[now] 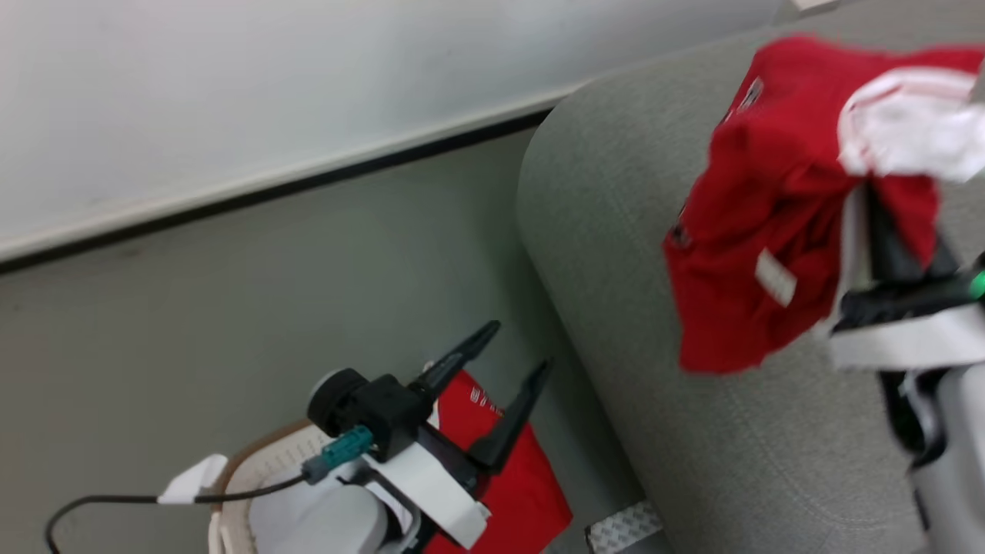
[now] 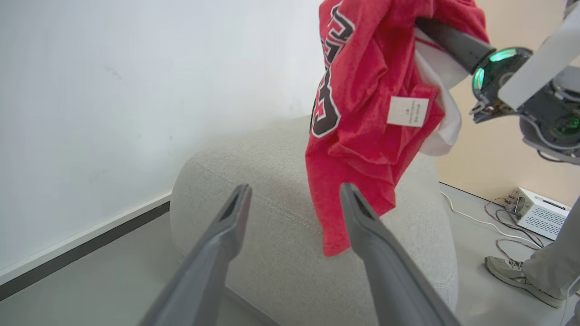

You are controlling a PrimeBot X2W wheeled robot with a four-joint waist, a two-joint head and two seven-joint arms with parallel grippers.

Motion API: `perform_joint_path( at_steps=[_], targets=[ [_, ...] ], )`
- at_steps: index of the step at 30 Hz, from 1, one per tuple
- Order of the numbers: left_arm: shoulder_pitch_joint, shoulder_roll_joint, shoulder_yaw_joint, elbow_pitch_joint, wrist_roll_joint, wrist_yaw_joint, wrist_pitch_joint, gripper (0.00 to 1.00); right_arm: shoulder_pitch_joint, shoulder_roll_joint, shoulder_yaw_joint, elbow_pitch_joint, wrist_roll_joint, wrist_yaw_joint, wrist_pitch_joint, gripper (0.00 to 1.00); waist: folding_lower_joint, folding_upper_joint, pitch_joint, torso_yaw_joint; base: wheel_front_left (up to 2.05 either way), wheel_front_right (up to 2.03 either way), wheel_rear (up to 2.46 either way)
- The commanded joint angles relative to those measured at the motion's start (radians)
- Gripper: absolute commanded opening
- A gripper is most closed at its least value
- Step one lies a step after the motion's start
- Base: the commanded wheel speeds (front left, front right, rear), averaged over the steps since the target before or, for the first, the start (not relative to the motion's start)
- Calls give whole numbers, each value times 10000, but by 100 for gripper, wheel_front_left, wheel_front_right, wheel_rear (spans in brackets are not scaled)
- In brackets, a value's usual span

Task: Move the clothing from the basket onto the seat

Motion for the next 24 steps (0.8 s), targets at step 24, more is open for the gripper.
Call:
perform_joint_path(
  at_steps=[24],
  targets=[
    [-1569, 1482, 240, -1193, -17, 45, 306, 100, -5143, -2863, -2770, 4768, -118, -25, 305, 0, -1, -1, 3931, 1998, 0, 0, 0]
  ],
)
